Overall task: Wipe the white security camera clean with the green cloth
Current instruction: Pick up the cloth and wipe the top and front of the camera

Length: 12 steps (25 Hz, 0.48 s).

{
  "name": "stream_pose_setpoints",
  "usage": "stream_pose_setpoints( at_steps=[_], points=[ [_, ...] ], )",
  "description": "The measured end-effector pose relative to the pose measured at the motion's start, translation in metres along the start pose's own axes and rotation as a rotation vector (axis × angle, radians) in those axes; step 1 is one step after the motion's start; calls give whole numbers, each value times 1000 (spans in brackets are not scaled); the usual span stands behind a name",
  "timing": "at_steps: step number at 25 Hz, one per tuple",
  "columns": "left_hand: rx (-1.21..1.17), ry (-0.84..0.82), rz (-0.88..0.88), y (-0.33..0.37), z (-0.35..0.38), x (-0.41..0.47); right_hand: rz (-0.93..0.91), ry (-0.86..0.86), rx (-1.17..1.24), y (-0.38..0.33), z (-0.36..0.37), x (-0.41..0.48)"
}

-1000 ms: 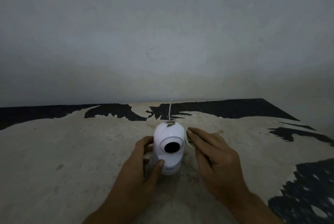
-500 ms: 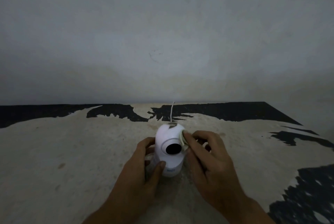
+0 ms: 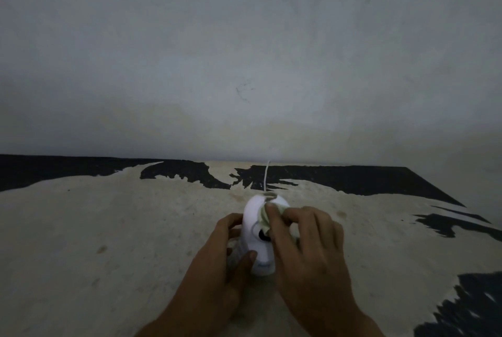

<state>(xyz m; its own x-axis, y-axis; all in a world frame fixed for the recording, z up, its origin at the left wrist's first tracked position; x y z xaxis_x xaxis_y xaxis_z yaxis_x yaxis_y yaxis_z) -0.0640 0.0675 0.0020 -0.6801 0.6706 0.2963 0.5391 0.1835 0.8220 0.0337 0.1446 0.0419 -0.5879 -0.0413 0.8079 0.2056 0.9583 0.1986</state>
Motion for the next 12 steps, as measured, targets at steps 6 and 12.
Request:
stream_pose_setpoints(
  at_steps=[6, 12],
  points=[
    [66, -20, -96, -4, 0, 6, 99, 14, -59, 1, 2, 10],
    [66, -84, -127, 0, 2, 3, 77, -2, -31, 11, -9, 13]
  ],
)
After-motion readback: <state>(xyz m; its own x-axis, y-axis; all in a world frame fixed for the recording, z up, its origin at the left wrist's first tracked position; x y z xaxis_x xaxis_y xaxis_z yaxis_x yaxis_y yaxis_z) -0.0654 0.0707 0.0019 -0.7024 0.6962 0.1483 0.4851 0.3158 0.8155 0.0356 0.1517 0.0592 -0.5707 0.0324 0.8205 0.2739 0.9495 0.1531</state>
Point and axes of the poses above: each hand's wrist, its own x-axis towards the middle knuckle, its own z-axis out of the palm, y = z × x, the point moved 6 cm from there along x, towards the middle knuckle, and after that the axes turned 6 degrees about x, right-handed, at the moved point
